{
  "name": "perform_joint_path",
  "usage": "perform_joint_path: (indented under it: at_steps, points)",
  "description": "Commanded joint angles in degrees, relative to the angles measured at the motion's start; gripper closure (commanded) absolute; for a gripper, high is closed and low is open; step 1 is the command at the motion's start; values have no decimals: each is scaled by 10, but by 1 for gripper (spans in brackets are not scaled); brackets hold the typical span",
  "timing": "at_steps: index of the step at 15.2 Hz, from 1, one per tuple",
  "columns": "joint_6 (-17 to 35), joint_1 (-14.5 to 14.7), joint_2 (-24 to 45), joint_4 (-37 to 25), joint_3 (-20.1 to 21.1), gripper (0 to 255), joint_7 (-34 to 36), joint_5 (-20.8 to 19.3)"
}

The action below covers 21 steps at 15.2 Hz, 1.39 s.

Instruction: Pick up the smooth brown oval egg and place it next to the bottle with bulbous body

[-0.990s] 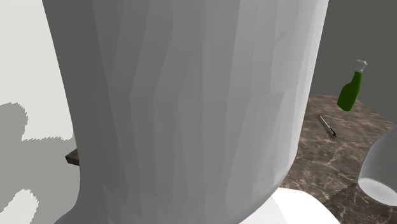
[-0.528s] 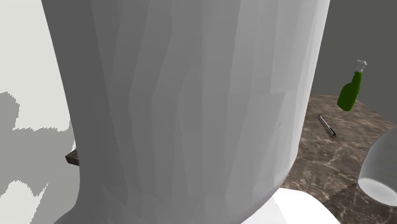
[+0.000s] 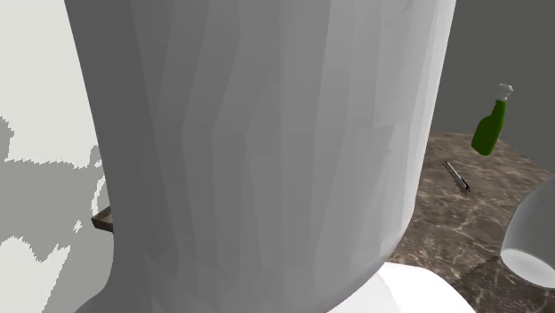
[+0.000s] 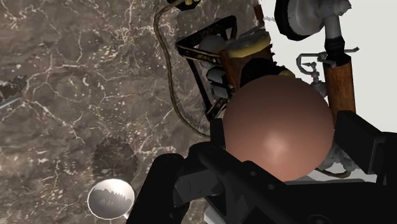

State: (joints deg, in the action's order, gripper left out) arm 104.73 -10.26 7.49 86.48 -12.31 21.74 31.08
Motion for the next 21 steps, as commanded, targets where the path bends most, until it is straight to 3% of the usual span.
perform_joint_path:
  at_steps: [1,5,13,21]
  points:
    - [-16,-2,5,-22,-1,255,7,-1]
    - [-43,-4,12,-59,-2,255,19,-1]
    - [-78,-53,-61,25,-43,255,-66,-3]
    - [-135,-104,-95,53,-96,255,-154,-8]
